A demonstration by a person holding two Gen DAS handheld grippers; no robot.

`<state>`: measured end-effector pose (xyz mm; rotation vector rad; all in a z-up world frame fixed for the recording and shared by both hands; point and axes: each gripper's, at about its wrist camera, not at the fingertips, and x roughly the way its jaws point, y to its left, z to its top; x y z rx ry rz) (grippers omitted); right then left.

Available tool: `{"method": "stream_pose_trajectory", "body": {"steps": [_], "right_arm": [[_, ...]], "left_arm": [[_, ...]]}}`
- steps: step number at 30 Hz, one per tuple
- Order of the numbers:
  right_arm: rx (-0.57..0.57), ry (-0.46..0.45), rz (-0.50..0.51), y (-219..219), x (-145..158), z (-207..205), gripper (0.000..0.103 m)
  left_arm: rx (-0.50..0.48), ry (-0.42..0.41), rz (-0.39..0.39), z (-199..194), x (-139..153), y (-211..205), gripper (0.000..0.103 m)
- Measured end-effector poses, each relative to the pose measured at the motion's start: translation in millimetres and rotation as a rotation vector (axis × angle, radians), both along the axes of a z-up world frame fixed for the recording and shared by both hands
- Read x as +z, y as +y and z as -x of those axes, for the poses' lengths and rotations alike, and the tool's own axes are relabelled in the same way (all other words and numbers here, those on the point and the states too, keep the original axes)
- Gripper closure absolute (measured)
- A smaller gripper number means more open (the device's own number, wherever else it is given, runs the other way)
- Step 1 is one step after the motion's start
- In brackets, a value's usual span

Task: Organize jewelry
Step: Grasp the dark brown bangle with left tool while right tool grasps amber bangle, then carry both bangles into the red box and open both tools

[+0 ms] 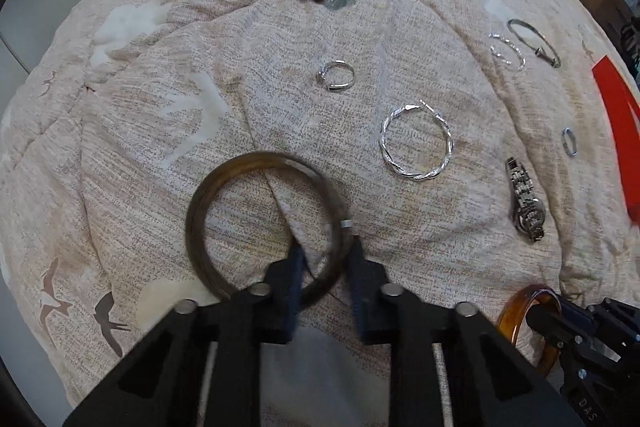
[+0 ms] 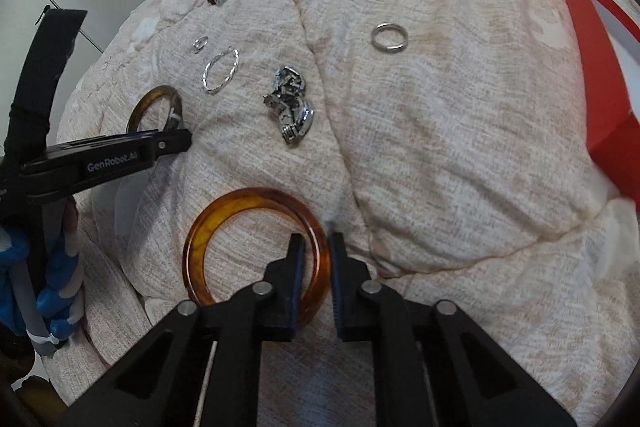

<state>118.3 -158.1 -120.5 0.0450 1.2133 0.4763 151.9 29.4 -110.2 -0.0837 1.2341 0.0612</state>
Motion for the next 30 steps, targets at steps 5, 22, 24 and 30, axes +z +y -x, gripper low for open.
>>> {"method": "stream_pose_trajectory", "body": {"steps": [5, 22, 24, 30], "right_arm": [[-0.015, -0.043, 0.013, -7, 18, 16, 0.093], [-0.219, -0.286, -0.007, -104, 110, 51, 0.093], [-0.267, -0.310, -0.001, -128, 117, 46, 0.093], [-0.409, -0.346, 0.030, -201, 124, 25, 0.093]], "left_arm": [[0.016, -0.034, 0.030, 12, 25, 6, 0.094], [-0.139, -0.237, 0.082, 27, 135, -83, 0.094], [-0.193, -0.254, 0.092, 20, 144, -113, 0.094], [-0.344, -0.261, 0.134, -5, 150, -197, 0.094]]}}
